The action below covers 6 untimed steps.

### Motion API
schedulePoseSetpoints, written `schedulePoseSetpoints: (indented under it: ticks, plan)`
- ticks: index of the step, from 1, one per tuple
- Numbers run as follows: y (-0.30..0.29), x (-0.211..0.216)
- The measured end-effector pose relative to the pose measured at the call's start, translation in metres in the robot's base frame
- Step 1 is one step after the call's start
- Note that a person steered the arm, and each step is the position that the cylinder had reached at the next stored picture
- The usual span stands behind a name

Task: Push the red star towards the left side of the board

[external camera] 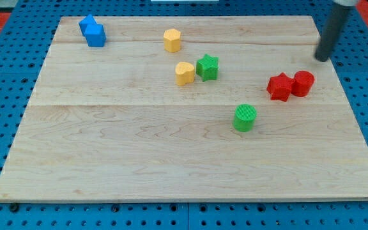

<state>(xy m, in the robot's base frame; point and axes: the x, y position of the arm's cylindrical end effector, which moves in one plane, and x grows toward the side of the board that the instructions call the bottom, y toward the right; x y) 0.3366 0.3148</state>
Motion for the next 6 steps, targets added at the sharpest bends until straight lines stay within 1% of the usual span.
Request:
schedulePoseSetpoints:
  ticks: [1, 2, 3, 4, 5, 6]
  plan:
    - [0.018, 0.078]
    - [-0.027, 0.085]
    - [-0.045, 0.068]
    - [-0.028, 0.063]
    - [-0.107, 0.063]
    - [-0.205, 0.063]
